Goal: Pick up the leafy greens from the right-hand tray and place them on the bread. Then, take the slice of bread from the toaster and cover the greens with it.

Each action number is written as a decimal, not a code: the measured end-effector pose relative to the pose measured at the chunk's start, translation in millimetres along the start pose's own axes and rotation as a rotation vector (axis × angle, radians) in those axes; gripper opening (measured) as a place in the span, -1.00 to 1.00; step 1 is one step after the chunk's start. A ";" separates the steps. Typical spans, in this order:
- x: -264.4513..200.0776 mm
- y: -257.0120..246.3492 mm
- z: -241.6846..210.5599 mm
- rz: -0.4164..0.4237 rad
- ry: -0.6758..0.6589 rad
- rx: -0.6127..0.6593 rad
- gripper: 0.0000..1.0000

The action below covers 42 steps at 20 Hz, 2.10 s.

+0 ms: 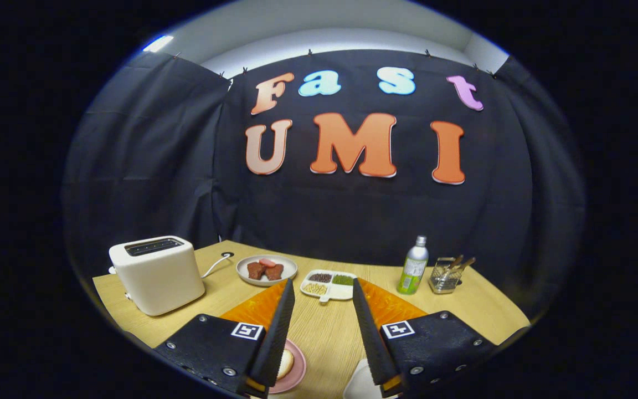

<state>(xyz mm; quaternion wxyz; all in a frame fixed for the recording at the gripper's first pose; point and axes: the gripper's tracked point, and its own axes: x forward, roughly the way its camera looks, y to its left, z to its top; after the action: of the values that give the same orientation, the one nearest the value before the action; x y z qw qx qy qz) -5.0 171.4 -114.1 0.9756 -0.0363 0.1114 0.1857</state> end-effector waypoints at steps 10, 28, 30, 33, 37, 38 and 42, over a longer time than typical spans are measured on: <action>-16.6 -2.0 59.6 -0.069 -0.154 -0.002 0.68; -40.4 -1.4 97.5 -0.112 -0.211 0.038 0.93; -41.3 5.2 101.9 -0.103 -0.223 0.029 0.93; -43.1 6.3 103.0 -0.119 -0.222 0.010 0.93; -43.8 9.4 101.6 -0.103 -0.215 0.009 0.93; -44.5 8.6 101.4 -0.104 -0.216 0.013 0.93; -47.4 10.2 97.5 -0.087 -0.192 0.010 0.93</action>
<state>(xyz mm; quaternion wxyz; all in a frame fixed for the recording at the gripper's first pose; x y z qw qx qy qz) -31.9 175.0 -8.6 0.9891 -0.0181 0.0168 0.1451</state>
